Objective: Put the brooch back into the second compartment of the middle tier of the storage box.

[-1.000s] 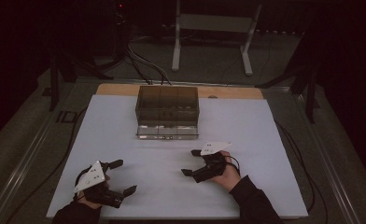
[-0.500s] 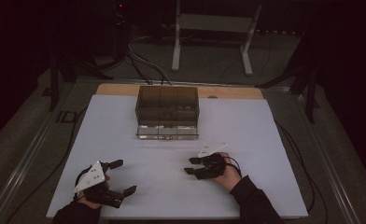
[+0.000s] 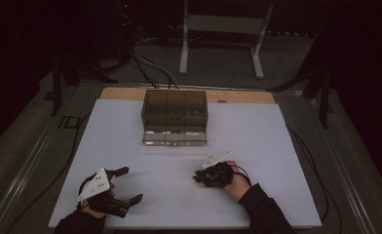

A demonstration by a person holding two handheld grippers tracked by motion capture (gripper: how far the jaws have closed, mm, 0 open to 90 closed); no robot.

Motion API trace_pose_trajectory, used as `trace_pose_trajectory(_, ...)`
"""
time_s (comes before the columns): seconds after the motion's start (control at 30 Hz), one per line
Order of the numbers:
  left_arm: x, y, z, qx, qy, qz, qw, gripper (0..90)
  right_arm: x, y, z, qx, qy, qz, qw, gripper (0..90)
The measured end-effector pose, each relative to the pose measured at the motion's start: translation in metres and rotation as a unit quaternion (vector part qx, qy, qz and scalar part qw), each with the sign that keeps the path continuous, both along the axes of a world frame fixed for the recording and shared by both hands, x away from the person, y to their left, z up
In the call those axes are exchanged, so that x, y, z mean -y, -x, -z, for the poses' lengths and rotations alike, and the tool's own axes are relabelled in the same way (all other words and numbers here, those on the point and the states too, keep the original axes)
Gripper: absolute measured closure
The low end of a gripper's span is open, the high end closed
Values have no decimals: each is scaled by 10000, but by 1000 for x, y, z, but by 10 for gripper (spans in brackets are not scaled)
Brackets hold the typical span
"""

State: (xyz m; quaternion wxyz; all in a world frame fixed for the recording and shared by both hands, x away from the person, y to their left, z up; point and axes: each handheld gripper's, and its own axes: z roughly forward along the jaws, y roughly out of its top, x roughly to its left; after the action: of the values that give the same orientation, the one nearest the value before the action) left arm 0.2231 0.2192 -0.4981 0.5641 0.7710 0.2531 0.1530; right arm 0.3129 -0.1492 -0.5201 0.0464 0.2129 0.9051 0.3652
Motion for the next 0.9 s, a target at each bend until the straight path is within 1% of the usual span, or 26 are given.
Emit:
trace_pose_trajectory(0.1,0,0,0,-12,-18,6,10000,3,0,0,0,-23,39,-19,10000,840)
trace_pose_trajectory(0.37,1,0,1,-24,-5,2,10000,3,-1,1,0,-5,57,-36,10000,848)
trace_pose_trajectory(0.5,1,0,1,-28,-32,7,10000,3,-2,2,-1,-38,12,-65,10000,852)
trace_pose_trajectory(0.57,0,-1,1,-31,-9,0,10000,3,-3,2,-2,-67,-27,-48,10000,852)
trace_pose_trajectory(0.67,1,0,2,-36,-41,8,10000,3,-1,1,-5,-78,-91,-21,9999,853)
trace_pose_trajectory(0.9,1,0,2,-37,-34,1,10000,3,0,3,-11,-57,-171,-20,9998,854)
